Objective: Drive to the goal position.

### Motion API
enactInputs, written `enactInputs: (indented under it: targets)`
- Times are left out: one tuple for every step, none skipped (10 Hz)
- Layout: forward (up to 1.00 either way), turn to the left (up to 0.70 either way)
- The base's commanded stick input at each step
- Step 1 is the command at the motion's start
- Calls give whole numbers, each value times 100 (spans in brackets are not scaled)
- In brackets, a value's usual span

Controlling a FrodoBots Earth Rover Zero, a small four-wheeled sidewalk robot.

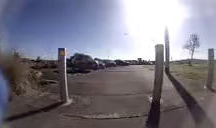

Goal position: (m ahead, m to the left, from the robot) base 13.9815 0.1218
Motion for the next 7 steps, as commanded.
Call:
enactInputs:
  targets:
    - [100, 0]
    - [100, 0]
    - [100, 0]
    - [100, -40]
    - [100, -40]
    - [100, -26]
    - [100, -8]
